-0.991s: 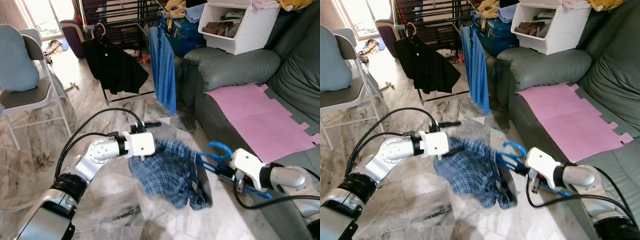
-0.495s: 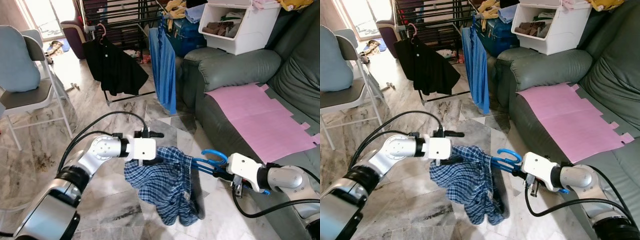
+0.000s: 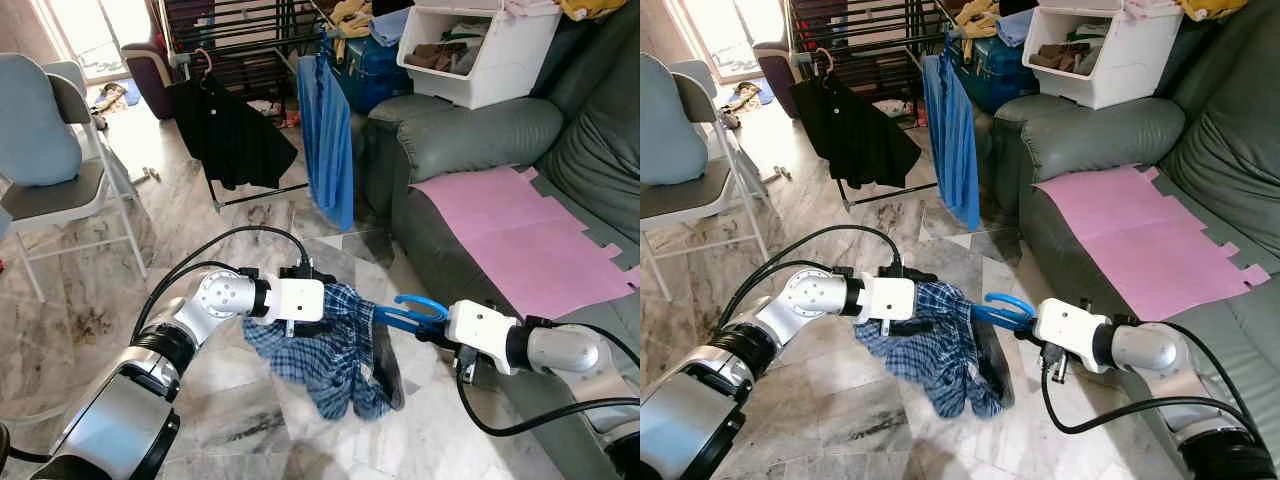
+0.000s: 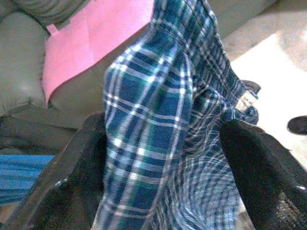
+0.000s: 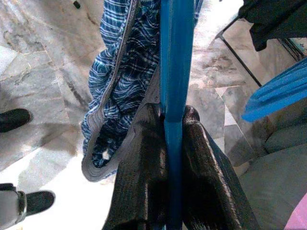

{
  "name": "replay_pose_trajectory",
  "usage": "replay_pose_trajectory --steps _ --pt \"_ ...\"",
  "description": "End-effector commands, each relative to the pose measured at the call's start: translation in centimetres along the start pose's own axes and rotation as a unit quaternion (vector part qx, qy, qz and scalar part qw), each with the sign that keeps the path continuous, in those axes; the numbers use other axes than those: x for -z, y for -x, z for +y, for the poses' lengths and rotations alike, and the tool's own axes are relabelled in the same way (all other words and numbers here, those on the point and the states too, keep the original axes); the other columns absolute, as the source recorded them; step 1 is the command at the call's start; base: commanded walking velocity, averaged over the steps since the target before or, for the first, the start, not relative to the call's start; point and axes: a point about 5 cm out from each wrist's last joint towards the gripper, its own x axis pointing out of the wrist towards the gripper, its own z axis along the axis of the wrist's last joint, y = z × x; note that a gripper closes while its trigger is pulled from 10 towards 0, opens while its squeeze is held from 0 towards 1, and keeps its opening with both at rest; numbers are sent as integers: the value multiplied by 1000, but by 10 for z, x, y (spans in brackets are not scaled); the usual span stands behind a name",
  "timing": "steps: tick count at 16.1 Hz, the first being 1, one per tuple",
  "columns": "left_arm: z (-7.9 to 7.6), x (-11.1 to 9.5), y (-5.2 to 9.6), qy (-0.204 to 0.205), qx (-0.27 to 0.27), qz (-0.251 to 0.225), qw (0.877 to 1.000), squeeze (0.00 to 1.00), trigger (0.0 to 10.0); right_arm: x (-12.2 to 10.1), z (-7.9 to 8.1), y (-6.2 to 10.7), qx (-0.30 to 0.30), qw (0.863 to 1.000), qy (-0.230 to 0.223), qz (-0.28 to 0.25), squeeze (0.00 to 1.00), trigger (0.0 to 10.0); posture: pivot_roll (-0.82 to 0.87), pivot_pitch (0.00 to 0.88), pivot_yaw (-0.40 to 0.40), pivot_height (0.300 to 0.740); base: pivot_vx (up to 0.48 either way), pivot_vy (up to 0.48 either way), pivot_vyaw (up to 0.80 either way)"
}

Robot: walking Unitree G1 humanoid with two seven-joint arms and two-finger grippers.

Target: Hang hanger

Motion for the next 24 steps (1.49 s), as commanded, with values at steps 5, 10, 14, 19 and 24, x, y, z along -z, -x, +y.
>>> replay_pose_trajectory --steps 5,10,14,19,24 --pt "13 -2 1 6 -3 16 1000 0 0 -19 -5 -4 11 999 35 -30 0 10000 -178 0 81 740 0 0 0" --pt "15 0 1 9 -4 27 1000 0 0 -19 -4 -5 10 999 37 -29 0 10000 -177 0 82 740 0 0 0" --pt "18 3 6 15 -3 42 999 0 0 -19 -3 -7 9 999 40 -29 0 10000 -175 0 82 740 0 0 0" --pt "18 5 6 23 5 49 999 0 0 -21 -3 -9 8 998 46 -32 0 10000 -174 0 76 740 0 0 0" --pt "17 6 6 28 15 53 998 0 0 -21 -5 -11 11 998 52 -34 0 10000 -174 0 74 740 0 0 0"
